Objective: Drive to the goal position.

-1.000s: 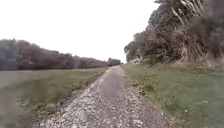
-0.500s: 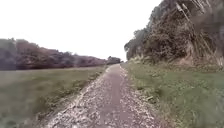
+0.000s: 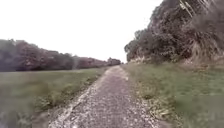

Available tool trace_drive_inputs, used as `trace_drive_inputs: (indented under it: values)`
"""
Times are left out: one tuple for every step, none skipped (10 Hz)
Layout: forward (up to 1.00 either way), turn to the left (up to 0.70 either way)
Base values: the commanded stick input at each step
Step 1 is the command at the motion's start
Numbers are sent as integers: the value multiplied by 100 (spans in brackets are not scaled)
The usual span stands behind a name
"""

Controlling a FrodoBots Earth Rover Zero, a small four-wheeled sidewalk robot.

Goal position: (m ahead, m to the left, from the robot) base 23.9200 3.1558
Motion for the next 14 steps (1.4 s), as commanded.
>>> trace_drive_inputs:
  values:
    - [100,0]
    - [100,0]
    - [100,0]
    - [100,0]
    - [100,0]
    - [100,0]
    - [100,0]
    - [100,2]
    - [100,2]
    - [100,2]
    - [100,2]
    - [100,0]
    - [100,-15]
    - [100,-26]
